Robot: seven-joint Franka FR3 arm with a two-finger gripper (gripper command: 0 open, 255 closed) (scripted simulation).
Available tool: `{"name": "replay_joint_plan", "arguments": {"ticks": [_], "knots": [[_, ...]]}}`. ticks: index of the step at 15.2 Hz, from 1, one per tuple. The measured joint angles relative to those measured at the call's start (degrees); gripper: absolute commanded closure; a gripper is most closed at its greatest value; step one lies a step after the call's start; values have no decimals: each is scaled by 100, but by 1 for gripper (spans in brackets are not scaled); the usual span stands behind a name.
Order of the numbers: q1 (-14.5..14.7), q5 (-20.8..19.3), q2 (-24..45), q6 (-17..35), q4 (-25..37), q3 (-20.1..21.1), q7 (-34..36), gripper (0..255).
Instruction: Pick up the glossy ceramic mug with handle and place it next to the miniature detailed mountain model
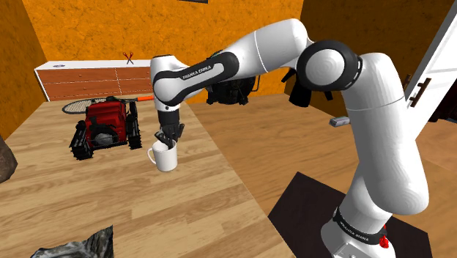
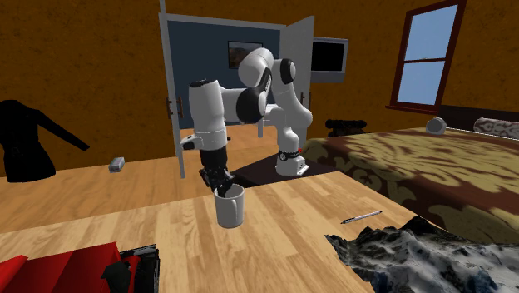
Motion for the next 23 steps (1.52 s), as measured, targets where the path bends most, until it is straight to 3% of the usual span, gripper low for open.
{"name": "replay_joint_plan", "arguments": {"ticks": [23], "knots": [[43,53,-277,-1634,1366,46,23,255]]}}
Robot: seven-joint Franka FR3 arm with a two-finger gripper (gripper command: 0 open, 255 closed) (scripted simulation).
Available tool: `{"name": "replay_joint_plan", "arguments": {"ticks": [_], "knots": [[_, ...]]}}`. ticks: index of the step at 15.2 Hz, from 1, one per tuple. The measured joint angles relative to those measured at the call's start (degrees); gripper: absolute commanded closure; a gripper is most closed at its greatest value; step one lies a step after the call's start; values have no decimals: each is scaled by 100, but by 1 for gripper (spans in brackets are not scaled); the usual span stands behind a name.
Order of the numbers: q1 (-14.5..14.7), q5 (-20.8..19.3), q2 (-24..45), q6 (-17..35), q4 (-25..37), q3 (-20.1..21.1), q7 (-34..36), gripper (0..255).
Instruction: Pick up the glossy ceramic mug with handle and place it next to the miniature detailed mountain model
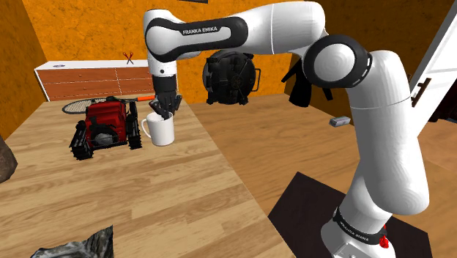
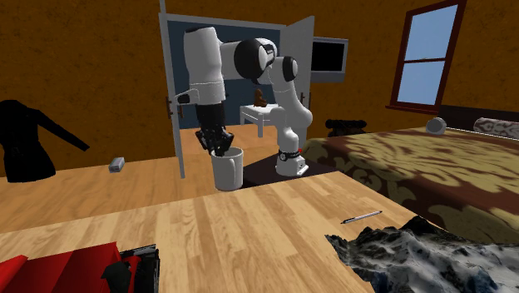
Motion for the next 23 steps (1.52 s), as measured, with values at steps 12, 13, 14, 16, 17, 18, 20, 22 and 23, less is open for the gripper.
{"name": "replay_joint_plan", "arguments": {"ticks": [12,13,14,16,17,18,20,22,23], "knots": [[257,234,-1419,439,-1813,268,571,255],[293,282,-1633,533,-2113,311,648,255],[345,304,-1738,578,-2255,354,741,255],[436,383,-2056,694,-2670,445,914,255],[471,421,-2196,748,-2858,483,979,255],[522,464,-2342,788,-3033,533,1072,255],[636,525,-2535,877,-3292,641,1274,255],[725,616,-2805,939,-3602,731,1425,255],[774,654,-2907,953,-3707,780,1510,255]]}}
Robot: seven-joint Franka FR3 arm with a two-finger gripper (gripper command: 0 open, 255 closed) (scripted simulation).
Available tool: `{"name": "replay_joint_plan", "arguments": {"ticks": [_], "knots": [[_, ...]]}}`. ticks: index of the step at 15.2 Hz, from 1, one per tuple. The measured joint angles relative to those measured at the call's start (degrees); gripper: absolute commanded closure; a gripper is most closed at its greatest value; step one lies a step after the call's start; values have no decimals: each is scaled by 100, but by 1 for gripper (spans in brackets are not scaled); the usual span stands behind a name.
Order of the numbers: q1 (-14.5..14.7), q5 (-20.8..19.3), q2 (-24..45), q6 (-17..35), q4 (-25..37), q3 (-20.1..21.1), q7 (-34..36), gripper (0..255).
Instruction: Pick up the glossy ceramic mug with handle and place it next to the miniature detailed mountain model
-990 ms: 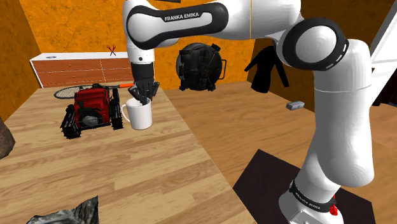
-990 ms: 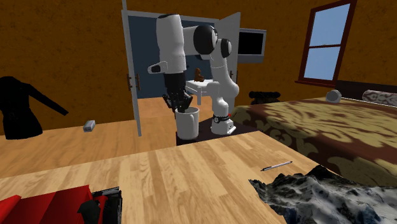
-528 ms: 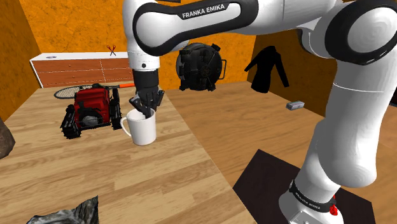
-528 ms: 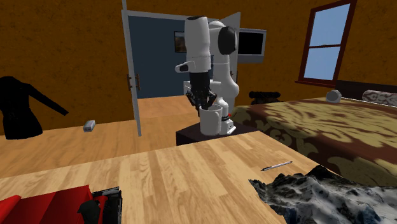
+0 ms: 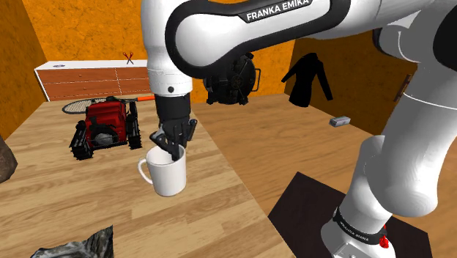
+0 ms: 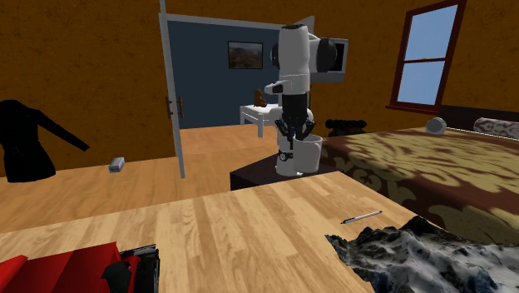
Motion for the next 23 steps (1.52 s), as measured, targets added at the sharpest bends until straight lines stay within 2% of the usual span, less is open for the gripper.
{"name": "replay_joint_plan", "arguments": {"ticks": [9,12,18,23], "knots": [[515,349,-714,264,-851,555,906,255],[695,493,-970,162,-947,747,1228,255],[1072,676,-1142,275,-1119,1243,2006,255],[1337,697,-1054,288,-958,1693,2722,255]]}}
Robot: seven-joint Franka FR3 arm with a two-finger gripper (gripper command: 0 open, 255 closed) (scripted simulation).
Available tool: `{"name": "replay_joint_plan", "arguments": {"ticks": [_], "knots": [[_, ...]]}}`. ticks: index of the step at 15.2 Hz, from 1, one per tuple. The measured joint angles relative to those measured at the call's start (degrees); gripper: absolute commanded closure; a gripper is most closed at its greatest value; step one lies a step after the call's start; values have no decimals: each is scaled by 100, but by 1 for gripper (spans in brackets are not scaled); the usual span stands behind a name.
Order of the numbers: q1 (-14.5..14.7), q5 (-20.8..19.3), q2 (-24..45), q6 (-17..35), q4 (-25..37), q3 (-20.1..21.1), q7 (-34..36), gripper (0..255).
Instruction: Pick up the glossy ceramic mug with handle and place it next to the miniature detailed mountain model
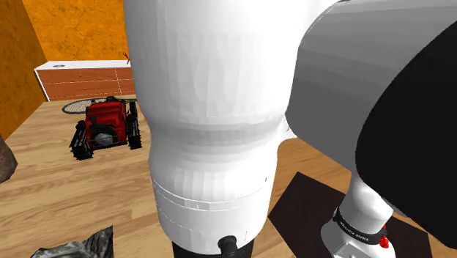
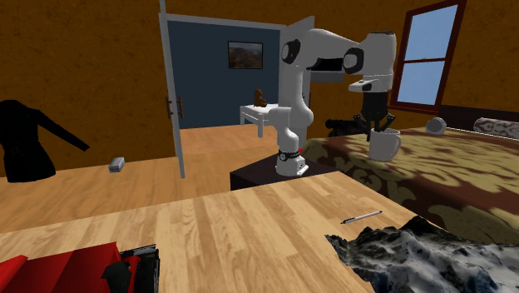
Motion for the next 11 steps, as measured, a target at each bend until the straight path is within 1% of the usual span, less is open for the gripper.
{"name": "replay_joint_plan", "arguments": {"ticks": [3,11], "knots": [[52,2,44,200,-147,101,127,255],[62,-84,274,819,-565,207,196,255]]}}
